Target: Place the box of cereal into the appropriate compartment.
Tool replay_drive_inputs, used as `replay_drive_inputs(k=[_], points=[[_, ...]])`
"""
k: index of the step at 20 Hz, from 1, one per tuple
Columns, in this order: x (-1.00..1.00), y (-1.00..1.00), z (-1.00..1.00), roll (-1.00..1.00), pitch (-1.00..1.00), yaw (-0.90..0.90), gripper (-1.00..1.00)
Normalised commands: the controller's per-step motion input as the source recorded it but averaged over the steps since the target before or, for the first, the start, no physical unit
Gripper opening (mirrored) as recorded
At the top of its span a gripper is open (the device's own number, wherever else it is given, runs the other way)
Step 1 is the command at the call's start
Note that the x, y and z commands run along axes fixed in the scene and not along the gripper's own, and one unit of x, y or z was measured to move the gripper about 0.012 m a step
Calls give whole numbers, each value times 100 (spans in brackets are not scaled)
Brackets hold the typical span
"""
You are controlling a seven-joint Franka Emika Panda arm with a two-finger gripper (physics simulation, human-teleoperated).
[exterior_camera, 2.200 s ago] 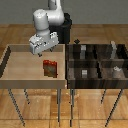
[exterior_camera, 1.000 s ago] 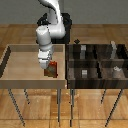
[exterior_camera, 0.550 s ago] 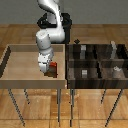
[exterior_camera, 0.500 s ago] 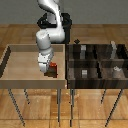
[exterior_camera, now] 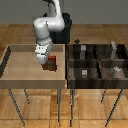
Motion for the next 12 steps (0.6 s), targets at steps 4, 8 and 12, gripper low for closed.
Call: replay_drive_inputs(k=[4, 8, 12], points=[[0, 0, 100, 0, 0, 0, -100], [-50, 0, 0, 0, 0, 0, -100], [-100, 0, 0, 0, 0, 0, -100]])
